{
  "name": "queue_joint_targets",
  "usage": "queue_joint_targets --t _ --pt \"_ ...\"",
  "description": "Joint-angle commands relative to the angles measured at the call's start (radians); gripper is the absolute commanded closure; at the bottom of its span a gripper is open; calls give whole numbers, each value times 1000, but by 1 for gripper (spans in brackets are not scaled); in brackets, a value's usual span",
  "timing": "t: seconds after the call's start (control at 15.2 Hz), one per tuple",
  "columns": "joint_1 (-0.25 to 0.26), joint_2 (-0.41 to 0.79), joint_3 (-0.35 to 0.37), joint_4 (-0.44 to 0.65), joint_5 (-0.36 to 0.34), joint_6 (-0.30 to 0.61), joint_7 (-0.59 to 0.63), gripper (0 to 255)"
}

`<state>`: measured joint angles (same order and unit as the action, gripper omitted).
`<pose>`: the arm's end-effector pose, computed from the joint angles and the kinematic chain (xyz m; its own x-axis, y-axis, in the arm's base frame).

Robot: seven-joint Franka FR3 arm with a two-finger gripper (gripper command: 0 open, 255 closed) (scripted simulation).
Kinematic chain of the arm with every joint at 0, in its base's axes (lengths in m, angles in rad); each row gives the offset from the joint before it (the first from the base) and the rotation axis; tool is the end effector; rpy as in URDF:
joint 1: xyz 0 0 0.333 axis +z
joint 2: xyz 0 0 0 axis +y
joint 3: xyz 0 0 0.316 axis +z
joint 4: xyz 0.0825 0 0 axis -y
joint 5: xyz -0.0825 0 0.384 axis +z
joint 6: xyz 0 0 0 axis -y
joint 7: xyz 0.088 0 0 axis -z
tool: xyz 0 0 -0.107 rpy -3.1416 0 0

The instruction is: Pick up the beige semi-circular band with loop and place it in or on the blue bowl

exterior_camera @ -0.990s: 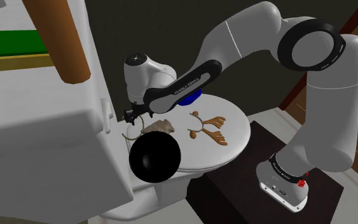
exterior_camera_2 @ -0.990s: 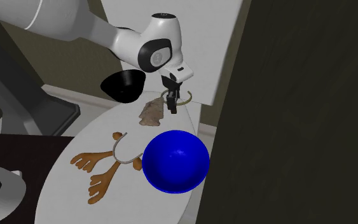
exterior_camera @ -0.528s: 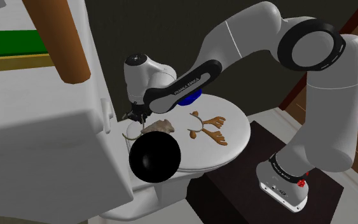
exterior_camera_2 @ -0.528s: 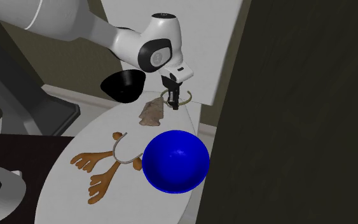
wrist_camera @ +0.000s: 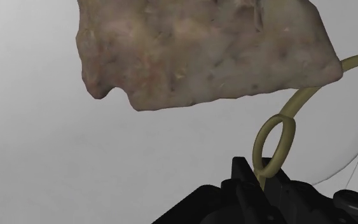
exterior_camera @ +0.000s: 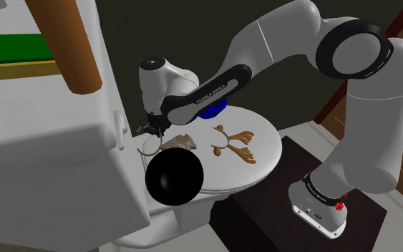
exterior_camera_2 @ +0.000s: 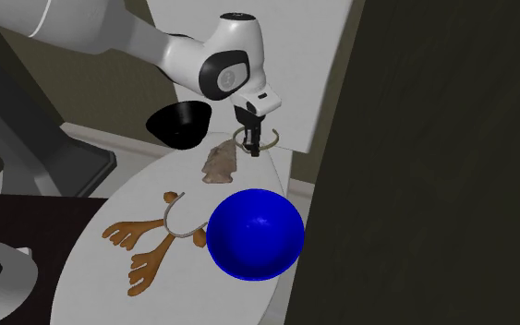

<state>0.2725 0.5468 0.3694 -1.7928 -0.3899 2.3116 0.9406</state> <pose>0.5417 0.3710 0.2638 0.9922 -0.0852 0.0909 -0.0899 -0.9947 0.0492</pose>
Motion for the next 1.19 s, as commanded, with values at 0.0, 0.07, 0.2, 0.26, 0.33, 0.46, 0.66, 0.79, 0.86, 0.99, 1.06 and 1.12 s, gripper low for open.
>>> queue_joint_targets --t 0.0,0.07,0.2,0.26,0.33,0.46,0.66,0.79,0.86,0.99,1.06,1.12 --pt "-4 -16 6 1 9 -17 -6 255" --pt "-6 -25 9 3 14 -26 -10 255" --pt "-9 -41 15 7 23 -45 -17 255" --pt "-11 -48 18 9 28 -54 -21 255" --pt "-13 -56 20 12 33 -64 -25 255" --pt "-16 -71 26 18 42 -83 -32 255" --pt "-21 -92 33 28 55 -113 -43 255" --pt "-23 -106 37 37 64 -134 -50 255" --pt "-24 -112 39 41 68 -144 -53 255" --pt "-27 -125 43 51 76 -165 -60 255" --pt "-28 -131 45 56 80 -175 -63 255" --pt "-29 -137 47 61 84 -186 -66 255"
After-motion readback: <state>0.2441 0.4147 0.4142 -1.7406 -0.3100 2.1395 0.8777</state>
